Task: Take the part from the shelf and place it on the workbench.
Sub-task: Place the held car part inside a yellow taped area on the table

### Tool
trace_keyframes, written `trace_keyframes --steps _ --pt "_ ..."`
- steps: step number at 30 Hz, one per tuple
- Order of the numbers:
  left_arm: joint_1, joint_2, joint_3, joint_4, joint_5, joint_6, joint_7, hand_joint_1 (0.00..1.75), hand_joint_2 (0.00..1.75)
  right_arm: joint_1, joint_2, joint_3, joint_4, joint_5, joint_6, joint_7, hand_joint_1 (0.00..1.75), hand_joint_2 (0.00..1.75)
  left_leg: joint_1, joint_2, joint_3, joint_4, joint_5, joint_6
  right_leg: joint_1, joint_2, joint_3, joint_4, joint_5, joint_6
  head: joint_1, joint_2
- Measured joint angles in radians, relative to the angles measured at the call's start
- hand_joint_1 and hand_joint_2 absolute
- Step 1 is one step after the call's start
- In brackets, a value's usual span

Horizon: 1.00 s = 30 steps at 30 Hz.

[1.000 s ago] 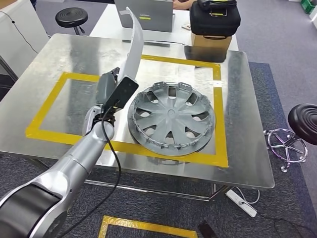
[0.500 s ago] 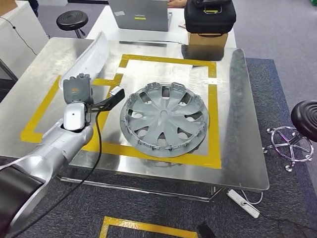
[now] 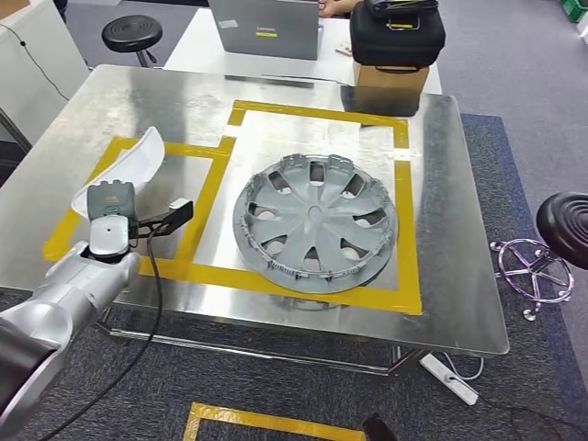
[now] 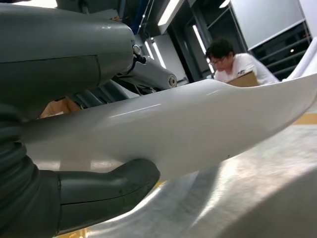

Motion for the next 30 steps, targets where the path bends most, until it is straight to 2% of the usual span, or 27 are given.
trace_keyframes --steps 1,3,4,5,6,8,10,13,15,16,18,19,20,21,23,24,26,29,30 --pt "0.001 0.001 0.003 0.001 0.004 -0.009 -0.001 1.64 1.75 0.000 0.000 0.000 0.000 -0.001 0.000 0.000 0.00 1.75 0.000 0.000 0.001 0.000 -0.001 0.005 0.000 -0.001 -0.022 0.049 -0.027 0.004 0.001 0.000" --pt "0.011 0.004 0.018 0.002 0.018 -0.031 -0.016 1.64 1.75 0.001 0.000 0.000 0.000 -0.003 0.000 -0.001 0.00 1.75 -0.001 0.000 0.002 0.000 -0.002 0.010 -0.001 -0.001 -0.083 0.180 -0.084 0.007 0.003 0.000" --pt "0.020 0.004 0.028 0.003 0.027 -0.042 -0.030 1.64 1.75 0.002 0.000 0.000 0.000 -0.004 0.000 -0.002 0.00 1.75 -0.002 0.000 0.003 0.000 -0.004 0.012 -0.001 -0.001 -0.106 0.226 -0.096 0.008 0.003 0.000" --pt "0.030 0.004 0.040 0.004 0.035 -0.053 -0.045 1.64 1.75 0.003 0.000 0.000 0.000 -0.004 0.000 -0.002 0.00 1.75 -0.003 -0.001 0.005 0.000 -0.005 0.012 -0.001 -0.001 -0.113 0.236 -0.090 0.007 0.004 0.000" --pt "0.038 0.005 0.051 0.004 0.042 -0.062 -0.058 1.64 1.75 0.003 0.000 0.000 0.000 -0.005 0.001 -0.003 0.00 1.75 -0.002 -0.001 0.007 0.000 -0.006 0.012 -0.001 -0.001 -0.101 0.208 -0.066 0.006 0.004 0.000" --pt "0.046 0.005 0.071 0.005 0.051 -0.069 -0.073 1.64 1.75 0.004 0.000 0.000 0.000 -0.005 0.001 -0.003 0.00 1.75 -0.002 -0.002 0.012 0.000 -0.009 0.008 -0.001 -0.001 -0.038 0.078 -0.002 0.002 0.004 0.000" --pt "0.048 0.006 0.086 0.005 0.054 -0.072 -0.078 1.64 1.75 0.003 0.000 0.000 0.000 -0.006 0.002 -0.004 0.00 1.75 -0.004 -0.004 0.013 0.002 -0.010 -0.001 0.000 0.000 0.011 -0.018 0.028 -0.004 0.003 0.000" --pt "0.055 0.008 0.100 0.005 0.058 -0.073 -0.079 1.64 1.75 0.004 0.000 0.000 0.000 -0.007 0.002 -0.004 0.00 1.75 -0.005 -0.005 0.013 -0.003 -0.007 -0.016 0.002 0.002 0.021 -0.038 0.030 -0.018 0.002 0.000" --pt "0.057 0.009 0.104 0.005 0.060 -0.074 -0.080 1.64 1.75 0.004 0.000 0.000 0.000 -0.007 0.002 -0.004 0.00 1.75 -0.004 -0.003 0.004 0.017 -0.025 -0.027 -0.002 0.002 0.025 -0.044 0.033 -0.028 0.001 0.000" --pt "0.057 0.009 0.108 0.005 0.062 -0.076 -0.083 1.64 1.75 0.003 0.000 0.000 0.000 -0.007 0.002 -0.004 0.00 1.75 -0.004 -0.002 -0.014 0.056 -0.049 -0.031 -0.005 0.001 0.028 -0.047 0.035 -0.032 0.000 0.000" --pt "0.062 0.008 0.120 0.005 0.067 -0.086 -0.093 1.64 1.75 0.001 0.000 0.000 0.000 -0.007 0.002 -0.004 0.00 1.75 -0.003 -0.001 -0.073 0.181 -0.109 -0.037 -0.006 0.001 0.028 -0.047 0.035 -0.036 -0.002 0.000" --pt "0.067 0.008 0.126 0.006 0.068 -0.092 -0.097 1.64 1.75 0.001 0.000 0.000 0.000 -0.007 0.002 -0.004 0.00 1.75 -0.003 0.000 -0.101 0.235 -0.126 -0.038 -0.006 0.001 0.029 -0.047 0.034 -0.037 -0.002 0.000" --pt "0.071 0.007 0.130 0.006 0.067 -0.096 -0.099 1.23 1.75 0.002 0.000 0.000 0.000 -0.008 0.003 -0.004 0.00 1.31 -0.003 0.000 -0.116 0.261 -0.127 -0.039 -0.006 0.002 0.029 -0.047 0.034 -0.037 -0.002 0.000" --pt "0.074 0.007 0.134 0.006 0.065 -0.100 -0.099 0.82 1.75 0.003 0.000 0.000 0.000 -0.008 0.003 -0.005 0.00 0.87 -0.002 0.000 -0.111 0.250 -0.108 -0.039 -0.006 0.002 0.030 -0.047 0.034 -0.037 -0.002 0.000" --pt "0.074 0.006 0.143 0.006 0.061 -0.107 -0.099 0.00 1.75 0.002 0.000 0.000 0.000 -0.008 0.004 -0.005 0.00 0.00 -0.001 0.000 -0.058 0.143 -0.043 -0.038 -0.007 0.002 0.033 -0.047 0.032 -0.032 -0.003 0.000" --pt "0.073 0.005 0.147 0.006 0.058 -0.107 -0.099 0.00 1.75 0.001 0.000 0.000 0.000 -0.008 0.004 -0.005 0.00 0.00 0.000 0.000 -0.024 0.078 -0.020 -0.038 -0.006 0.002 0.032 -0.044 0.030 -0.028 -0.004 0.000" --pt "0.073 0.002 0.154 0.006 0.052 -0.097 -0.102 0.00 1.75 0.000 0.000 0.000 0.000 -0.008 0.004 -0.006 0.00 0.00 0.000 -0.002 0.012 0.008 -0.007 -0.029 -0.002 0.003 0.029 -0.041 0.028 -0.017 -0.006 0.000" --pt "0.072 -0.002 0.174 0.006 0.047 -0.051 -0.135 0.00 1.75 0.002 0.000 0.000 0.000 -0.009 0.006 -0.006 0.00 0.00 -0.001 -0.003 0.015 0.000 -0.009 -0.008 -0.002 0.003 0.026 -0.040 0.024 -0.003 -0.006 0.000" --pt "0.070 -0.003 0.184 0.006 0.044 -0.033 -0.149 0.00 1.75 0.002 0.000 0.000 0.000 -0.009 0.007 -0.006 0.00 0.00 0.000 -0.002 0.016 -0.001 -0.009 -0.001 -0.003 0.002 0.019 -0.023 0.011 0.002 -0.003 0.000"
